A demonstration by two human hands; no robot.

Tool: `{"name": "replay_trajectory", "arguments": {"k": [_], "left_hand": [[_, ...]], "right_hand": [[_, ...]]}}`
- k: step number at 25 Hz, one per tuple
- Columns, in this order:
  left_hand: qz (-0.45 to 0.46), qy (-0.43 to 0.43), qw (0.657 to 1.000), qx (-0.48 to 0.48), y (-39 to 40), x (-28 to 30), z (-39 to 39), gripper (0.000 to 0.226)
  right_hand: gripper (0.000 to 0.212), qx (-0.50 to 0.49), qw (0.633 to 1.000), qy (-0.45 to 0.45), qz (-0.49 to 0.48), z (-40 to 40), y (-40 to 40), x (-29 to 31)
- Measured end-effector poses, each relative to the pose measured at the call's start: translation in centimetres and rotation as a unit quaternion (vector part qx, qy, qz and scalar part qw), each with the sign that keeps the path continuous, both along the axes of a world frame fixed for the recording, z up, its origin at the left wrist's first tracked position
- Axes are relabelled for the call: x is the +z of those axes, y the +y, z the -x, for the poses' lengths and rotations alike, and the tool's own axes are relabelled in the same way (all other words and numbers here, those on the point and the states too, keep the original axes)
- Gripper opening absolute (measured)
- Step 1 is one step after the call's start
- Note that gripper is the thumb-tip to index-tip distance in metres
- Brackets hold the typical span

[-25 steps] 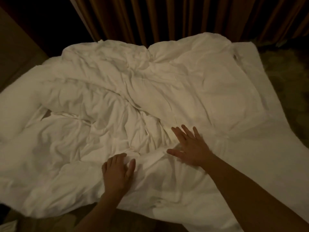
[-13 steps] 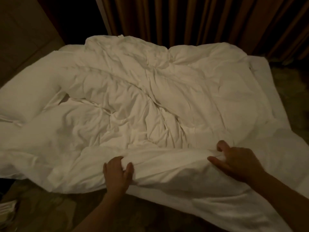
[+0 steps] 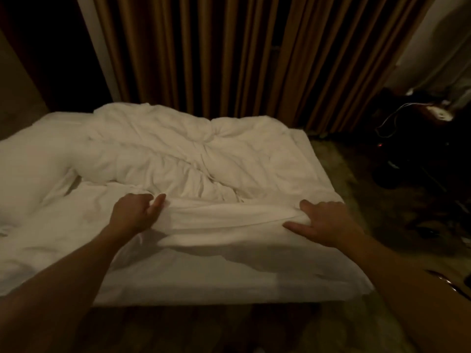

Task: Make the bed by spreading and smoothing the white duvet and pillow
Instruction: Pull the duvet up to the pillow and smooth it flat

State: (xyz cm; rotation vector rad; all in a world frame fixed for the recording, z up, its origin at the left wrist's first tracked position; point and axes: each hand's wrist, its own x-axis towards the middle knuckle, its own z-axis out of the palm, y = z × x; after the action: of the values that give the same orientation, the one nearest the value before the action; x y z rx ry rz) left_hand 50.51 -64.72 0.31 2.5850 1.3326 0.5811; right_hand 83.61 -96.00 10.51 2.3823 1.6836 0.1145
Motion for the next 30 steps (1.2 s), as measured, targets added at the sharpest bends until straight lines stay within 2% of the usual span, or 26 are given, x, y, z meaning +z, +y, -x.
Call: {"name": "replay_trajectory", "arguments": {"k": [4,8,14,17,21,24,30], "left_hand": [[-0.045,0.006,0.997,-0.063,-1.9,6.5,3.4,0.07],[-0.062,0.012,0.991,-0.118,-5.6,9.0,4.2,0.077],[-0.081,0.012,0.99,-0.112,-9.6,13.6,4.6,0.085],[-0.074,0.03,0.992,-0.094,-13.0,13.1,6.7,0.086],[-0.063,0.097,0.991,-0.067,-18.7,10.5,9.2,0.089],[-0.054,0.098,0.993,-0.036,-21.8,10.2,9.8,0.089],[-0.049,0.079,0.995,-0.033,-28.3,10.9,12.2,0.088]], "right_hand": [[0.124,-0.007,0.996,-0.041,-0.08,4.5,-4.4,4.4],[0.12,-0.043,0.995,-0.044,-0.082,6.2,-9.8,6.5],[0.127,-0.037,0.989,-0.039,-0.134,6.6,-13.3,9.2],[0.126,-0.021,0.986,-0.036,-0.159,6.3,-14.9,8.5],[0.12,0.009,0.993,-0.012,-0.121,7.2,-19.0,5.7],[0.119,0.0,0.994,0.007,-0.112,7.8,-21.3,4.1],[0.117,0.007,0.992,0.025,-0.125,9.3,-26.5,3.8]]}}
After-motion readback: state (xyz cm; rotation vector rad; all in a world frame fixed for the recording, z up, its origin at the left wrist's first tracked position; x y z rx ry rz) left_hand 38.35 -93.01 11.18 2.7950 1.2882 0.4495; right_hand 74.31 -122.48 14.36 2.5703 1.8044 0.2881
